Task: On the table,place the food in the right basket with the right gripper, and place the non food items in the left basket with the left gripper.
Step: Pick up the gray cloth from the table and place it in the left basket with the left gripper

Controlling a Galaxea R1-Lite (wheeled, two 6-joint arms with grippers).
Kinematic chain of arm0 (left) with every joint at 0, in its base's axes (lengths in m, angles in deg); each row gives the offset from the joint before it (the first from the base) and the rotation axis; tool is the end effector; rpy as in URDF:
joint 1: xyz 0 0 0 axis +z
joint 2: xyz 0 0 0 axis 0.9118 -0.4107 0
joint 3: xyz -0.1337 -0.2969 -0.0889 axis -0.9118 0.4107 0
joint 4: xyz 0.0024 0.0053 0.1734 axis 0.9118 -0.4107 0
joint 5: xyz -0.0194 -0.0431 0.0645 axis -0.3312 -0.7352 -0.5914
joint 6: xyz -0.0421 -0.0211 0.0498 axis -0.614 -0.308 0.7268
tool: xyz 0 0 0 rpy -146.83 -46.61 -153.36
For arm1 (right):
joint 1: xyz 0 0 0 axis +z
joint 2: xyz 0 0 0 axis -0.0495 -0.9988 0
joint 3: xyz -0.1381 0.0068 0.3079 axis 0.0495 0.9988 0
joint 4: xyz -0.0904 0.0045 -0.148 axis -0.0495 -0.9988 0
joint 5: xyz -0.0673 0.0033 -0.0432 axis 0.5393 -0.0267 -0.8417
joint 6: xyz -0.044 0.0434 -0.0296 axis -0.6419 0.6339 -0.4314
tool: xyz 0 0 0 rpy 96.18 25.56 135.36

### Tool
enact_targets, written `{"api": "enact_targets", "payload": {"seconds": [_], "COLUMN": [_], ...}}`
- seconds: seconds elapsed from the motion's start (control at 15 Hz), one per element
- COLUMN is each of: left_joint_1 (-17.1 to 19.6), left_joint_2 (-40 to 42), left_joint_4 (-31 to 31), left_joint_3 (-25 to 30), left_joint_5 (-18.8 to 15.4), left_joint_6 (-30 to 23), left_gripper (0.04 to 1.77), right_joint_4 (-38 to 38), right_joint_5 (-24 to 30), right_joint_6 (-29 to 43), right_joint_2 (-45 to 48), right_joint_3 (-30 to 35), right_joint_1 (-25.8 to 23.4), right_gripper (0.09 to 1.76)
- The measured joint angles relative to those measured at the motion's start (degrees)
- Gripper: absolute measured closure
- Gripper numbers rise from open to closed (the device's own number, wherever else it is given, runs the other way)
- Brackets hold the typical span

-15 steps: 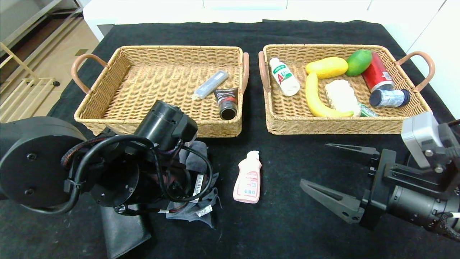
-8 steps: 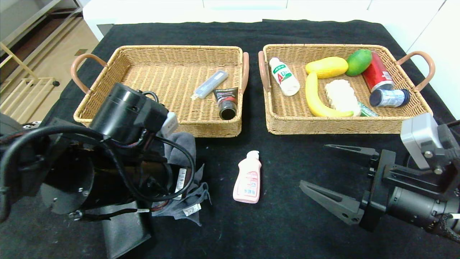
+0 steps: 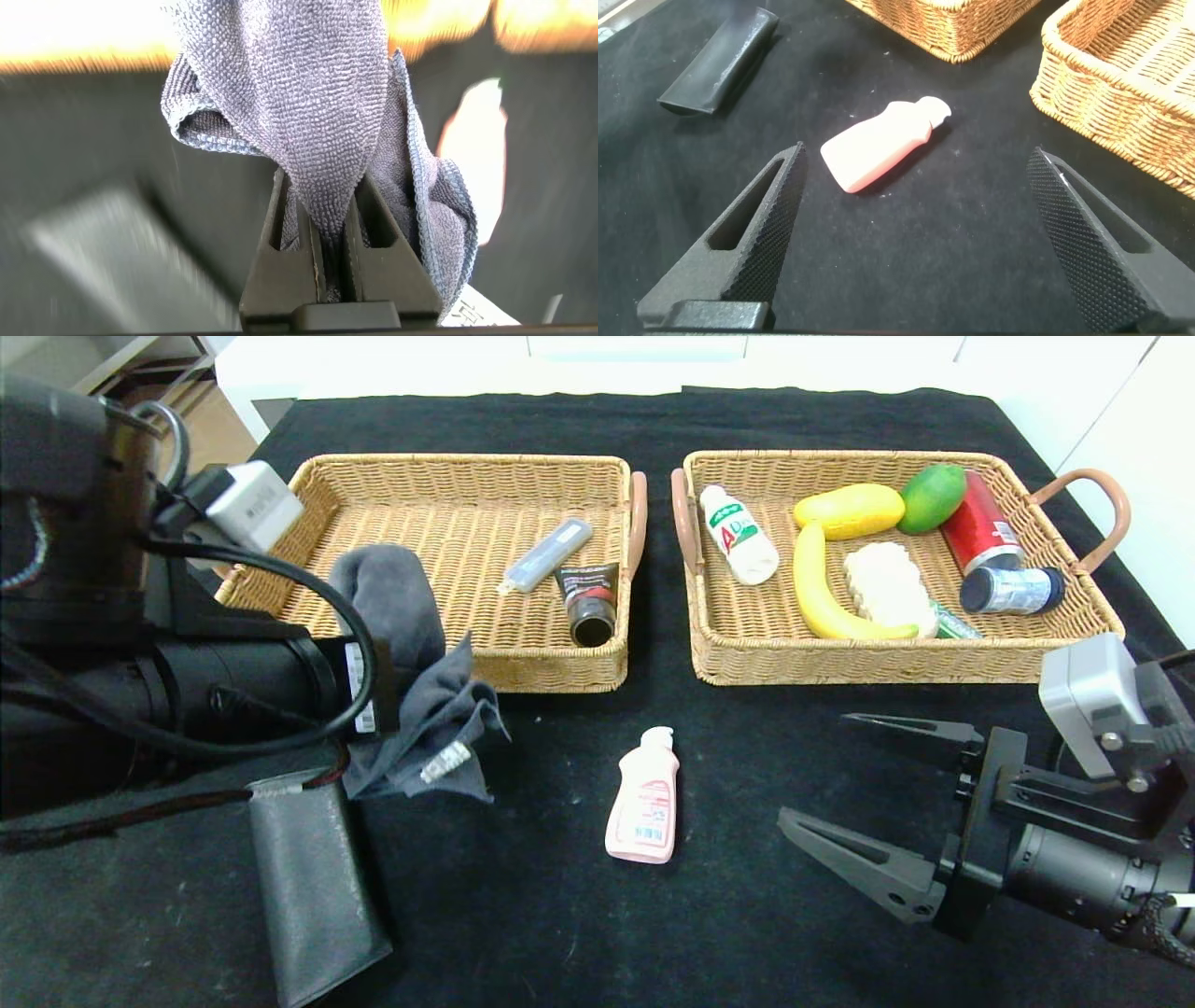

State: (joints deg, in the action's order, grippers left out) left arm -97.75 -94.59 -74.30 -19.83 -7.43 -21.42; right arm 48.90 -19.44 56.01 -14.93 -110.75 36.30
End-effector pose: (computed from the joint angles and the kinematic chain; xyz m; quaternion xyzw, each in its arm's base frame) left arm 0.2149 -0.1090 0.3154 -0.0764 0.1957 -0.0865 0.9738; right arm 0.1951 0.1535 0.2515 -0.0560 -0.0028 0.4309 0.9007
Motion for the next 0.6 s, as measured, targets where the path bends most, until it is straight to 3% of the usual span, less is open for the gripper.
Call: {"api": "enact_targets", "payload": {"seconds": [0.33, 0.6], "left_joint_1": [5.9, 7.36], "left_joint_2": [-2.29, -5.96], "left_joint_4": [11.01, 20.02], "left_joint_3": [-3.45, -5.88], "left_joint_5": [-0.06, -0.09], "left_joint_6": [0.99, 1.71], "left_gripper": [1.61, 1.61], "right_joint_4": [0.02, 0.0], "right_joint_5": [-0.33, -0.34], "right_joint_6": [-1.93, -2.1], "right_joint_2": [-0.21, -0.34], "right_joint_3": [-0.15, 0.05], "right_joint_1": [-0.06, -0.06], "right_gripper": [0.14, 0.14]}}
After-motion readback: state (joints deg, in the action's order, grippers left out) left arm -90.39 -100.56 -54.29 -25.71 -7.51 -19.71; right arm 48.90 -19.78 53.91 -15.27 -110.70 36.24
